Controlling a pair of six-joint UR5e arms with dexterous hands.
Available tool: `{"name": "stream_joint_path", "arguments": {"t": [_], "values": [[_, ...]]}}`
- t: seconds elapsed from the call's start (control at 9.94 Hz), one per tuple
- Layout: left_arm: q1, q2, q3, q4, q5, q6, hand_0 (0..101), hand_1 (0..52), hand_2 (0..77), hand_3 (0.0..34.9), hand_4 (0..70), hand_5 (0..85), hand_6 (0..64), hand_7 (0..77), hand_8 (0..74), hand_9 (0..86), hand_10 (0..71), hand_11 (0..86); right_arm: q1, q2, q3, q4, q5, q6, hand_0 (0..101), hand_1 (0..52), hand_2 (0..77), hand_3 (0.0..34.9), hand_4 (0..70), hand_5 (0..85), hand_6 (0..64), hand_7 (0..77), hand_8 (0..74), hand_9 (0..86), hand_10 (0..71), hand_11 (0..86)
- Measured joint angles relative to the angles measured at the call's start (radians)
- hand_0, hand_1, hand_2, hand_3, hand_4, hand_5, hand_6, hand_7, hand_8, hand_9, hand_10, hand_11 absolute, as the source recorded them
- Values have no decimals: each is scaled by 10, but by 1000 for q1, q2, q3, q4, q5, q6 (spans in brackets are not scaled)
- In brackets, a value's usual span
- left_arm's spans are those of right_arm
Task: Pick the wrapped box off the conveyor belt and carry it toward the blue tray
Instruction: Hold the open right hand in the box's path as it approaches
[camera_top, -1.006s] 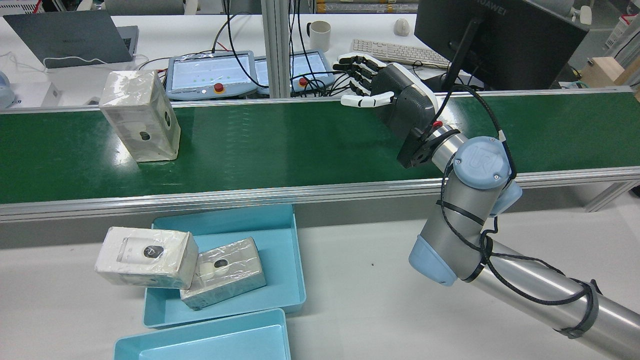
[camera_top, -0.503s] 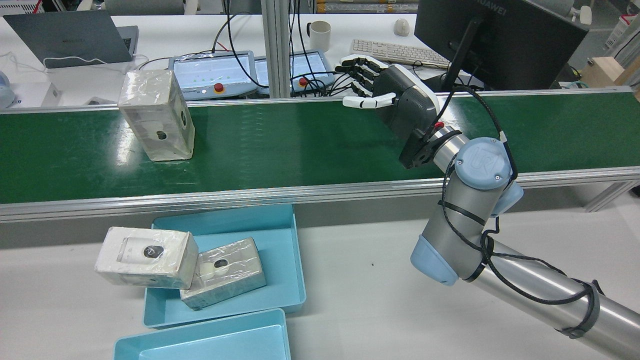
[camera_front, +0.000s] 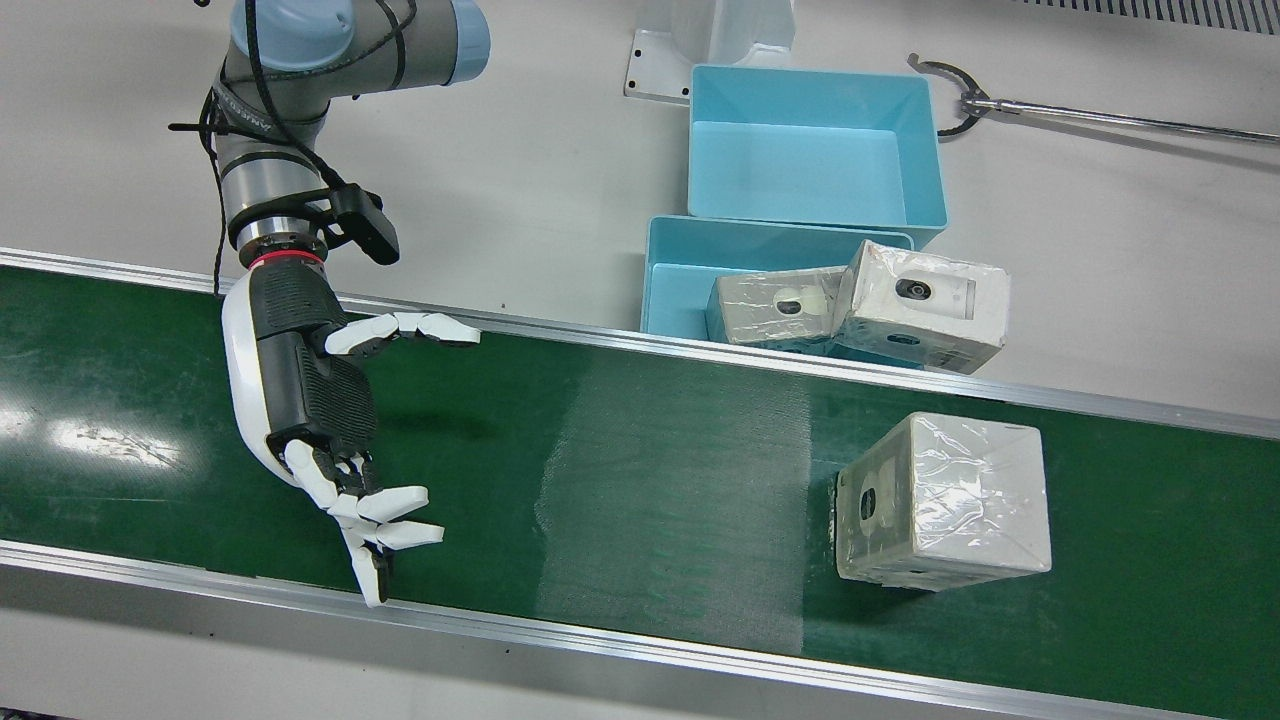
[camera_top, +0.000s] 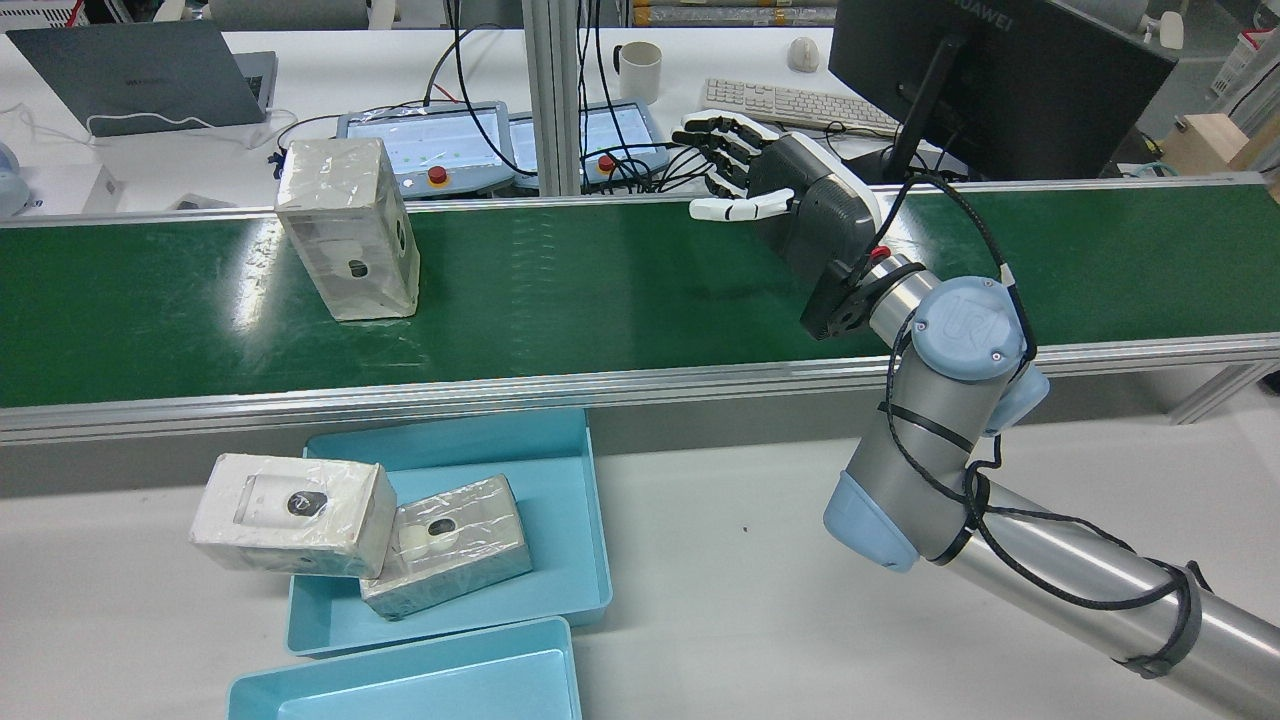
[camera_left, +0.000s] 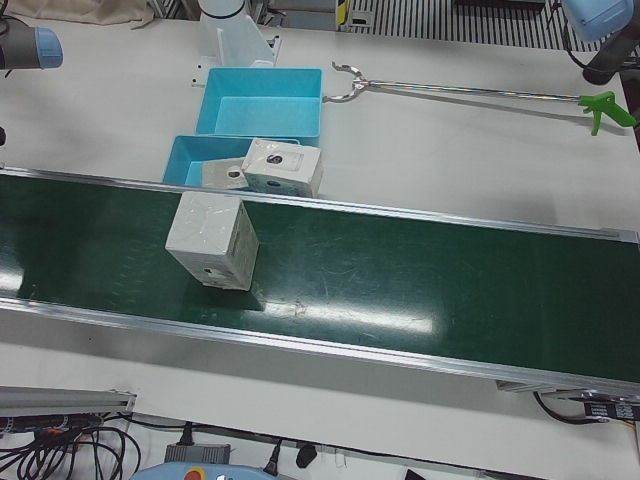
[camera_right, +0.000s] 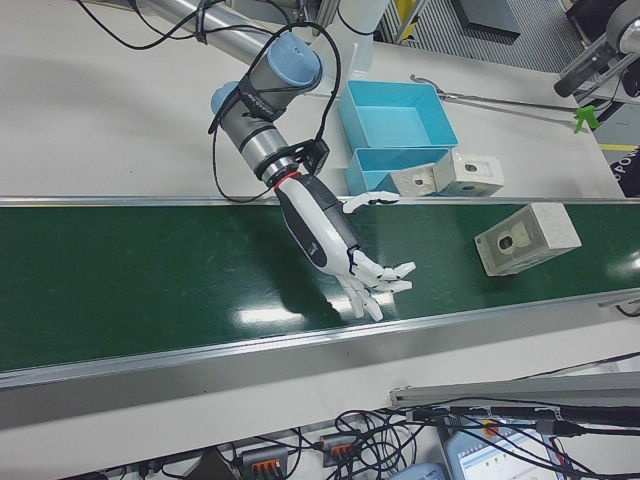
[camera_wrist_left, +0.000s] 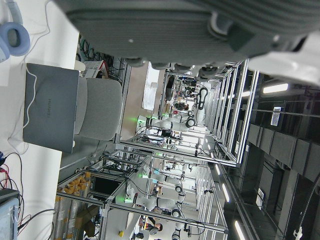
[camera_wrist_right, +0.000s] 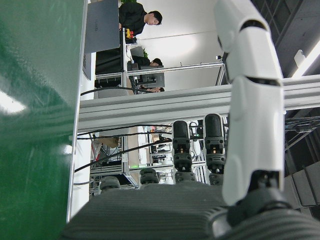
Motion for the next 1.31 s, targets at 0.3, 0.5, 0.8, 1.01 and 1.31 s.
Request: {"name": "stream_joint_path", "arguments": {"t": [0.3,0.5,0.8,1.01,1.31], "values": [[0,0,0,0,0,0,0,0,5,0,0,11,0,0,0,0,0,0,-1,-1,0,0,-1,0,485,153,191,173,142,316,60,240,0,60,0,11],[0,0,0,0,0,0,0,0,5,0,0,11,0,0,0,0,5,0,-1,-1,0,0,-2,0,483,147,180,196,131,316,60,251,0,54,0,11],[0,0,0,0,0,0,0,0,11,0,0,11,0,0,0,0,5,0,-3,-2,-2,0,-2,0,484,147,180,191,131,316,60,251,0,54,0,11],[0,0,0,0,0,0,0,0,5,0,0,11,0,0,0,0,5,0,-4,0,-8,0,-1,0,483,147,196,173,136,322,60,262,0,60,0,11],[0,0,0,0,0,0,0,0,5,0,0,11,0,0,0,0,5,0,-5,1,-13,1,0,0,484,158,196,153,136,322,71,262,5,60,0,11]]}}
